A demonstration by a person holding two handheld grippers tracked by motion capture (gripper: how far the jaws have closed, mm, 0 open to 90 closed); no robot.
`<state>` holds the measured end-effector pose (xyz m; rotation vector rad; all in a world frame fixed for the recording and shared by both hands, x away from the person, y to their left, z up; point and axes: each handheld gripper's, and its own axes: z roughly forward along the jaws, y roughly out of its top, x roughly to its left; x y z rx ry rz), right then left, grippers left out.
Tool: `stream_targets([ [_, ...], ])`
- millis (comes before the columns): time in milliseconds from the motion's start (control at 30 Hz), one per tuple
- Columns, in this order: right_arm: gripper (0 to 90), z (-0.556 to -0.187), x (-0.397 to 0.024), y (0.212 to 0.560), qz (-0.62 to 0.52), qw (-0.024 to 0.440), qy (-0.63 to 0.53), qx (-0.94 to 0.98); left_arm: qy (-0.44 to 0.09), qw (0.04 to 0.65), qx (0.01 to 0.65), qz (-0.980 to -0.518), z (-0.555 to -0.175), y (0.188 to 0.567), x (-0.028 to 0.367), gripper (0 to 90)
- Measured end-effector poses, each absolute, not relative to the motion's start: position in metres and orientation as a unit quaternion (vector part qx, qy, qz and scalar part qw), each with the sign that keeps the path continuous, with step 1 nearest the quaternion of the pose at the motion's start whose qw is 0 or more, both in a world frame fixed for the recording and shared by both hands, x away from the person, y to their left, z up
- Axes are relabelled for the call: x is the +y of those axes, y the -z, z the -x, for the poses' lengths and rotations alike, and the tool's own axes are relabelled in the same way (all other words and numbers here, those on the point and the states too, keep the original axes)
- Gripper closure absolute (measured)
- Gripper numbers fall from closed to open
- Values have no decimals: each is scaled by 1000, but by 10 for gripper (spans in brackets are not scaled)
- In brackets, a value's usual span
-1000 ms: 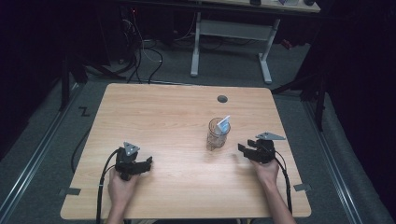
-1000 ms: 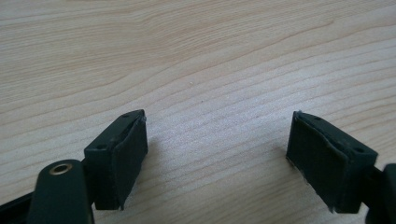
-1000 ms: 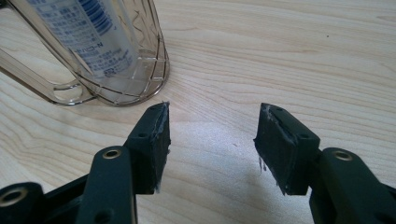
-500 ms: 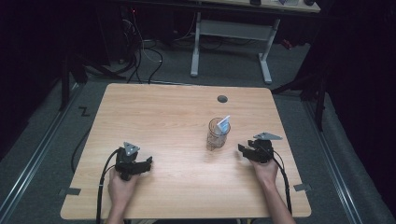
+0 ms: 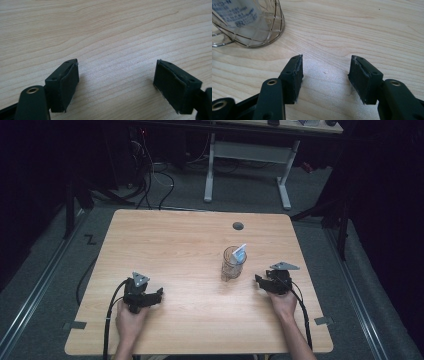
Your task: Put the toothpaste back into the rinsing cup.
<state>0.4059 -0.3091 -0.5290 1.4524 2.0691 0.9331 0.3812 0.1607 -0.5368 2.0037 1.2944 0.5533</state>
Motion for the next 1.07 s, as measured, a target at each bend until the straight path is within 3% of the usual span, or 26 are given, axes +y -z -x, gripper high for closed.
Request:
stream_targets([
  [1067,394,-407,-308,531,-519,232,-321,757,-212,340,497,-770,-381,537,161,202],
])
